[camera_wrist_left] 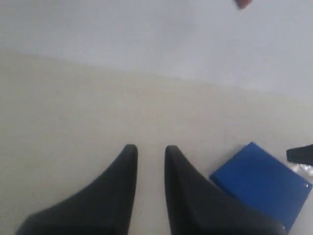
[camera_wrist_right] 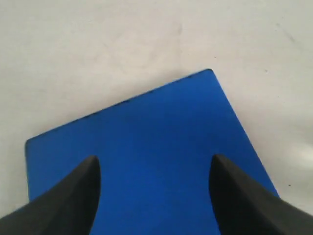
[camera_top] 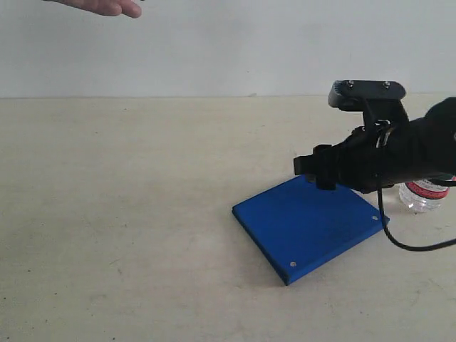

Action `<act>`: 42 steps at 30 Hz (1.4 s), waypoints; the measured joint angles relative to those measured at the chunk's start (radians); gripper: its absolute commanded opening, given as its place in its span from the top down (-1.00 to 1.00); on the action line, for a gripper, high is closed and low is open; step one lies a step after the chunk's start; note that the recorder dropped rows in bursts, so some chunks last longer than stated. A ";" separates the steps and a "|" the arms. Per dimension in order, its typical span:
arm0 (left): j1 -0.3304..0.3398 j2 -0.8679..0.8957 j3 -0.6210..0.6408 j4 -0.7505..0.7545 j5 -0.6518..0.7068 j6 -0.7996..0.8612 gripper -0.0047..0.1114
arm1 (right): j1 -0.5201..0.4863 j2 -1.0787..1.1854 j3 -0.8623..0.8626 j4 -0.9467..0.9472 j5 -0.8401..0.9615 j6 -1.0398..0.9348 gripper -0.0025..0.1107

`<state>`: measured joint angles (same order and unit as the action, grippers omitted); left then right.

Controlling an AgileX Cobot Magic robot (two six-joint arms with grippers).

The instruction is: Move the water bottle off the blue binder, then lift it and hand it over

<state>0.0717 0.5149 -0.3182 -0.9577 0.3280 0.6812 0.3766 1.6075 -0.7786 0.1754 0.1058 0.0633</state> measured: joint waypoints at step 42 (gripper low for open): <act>0.000 0.222 0.000 0.122 0.160 -0.146 0.00 | -0.167 0.203 -0.207 0.663 0.576 -0.752 0.96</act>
<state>0.0717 0.7372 -0.3182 -0.8361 0.4884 0.5350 0.2096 1.8101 -0.9852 0.8388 0.6820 -0.6887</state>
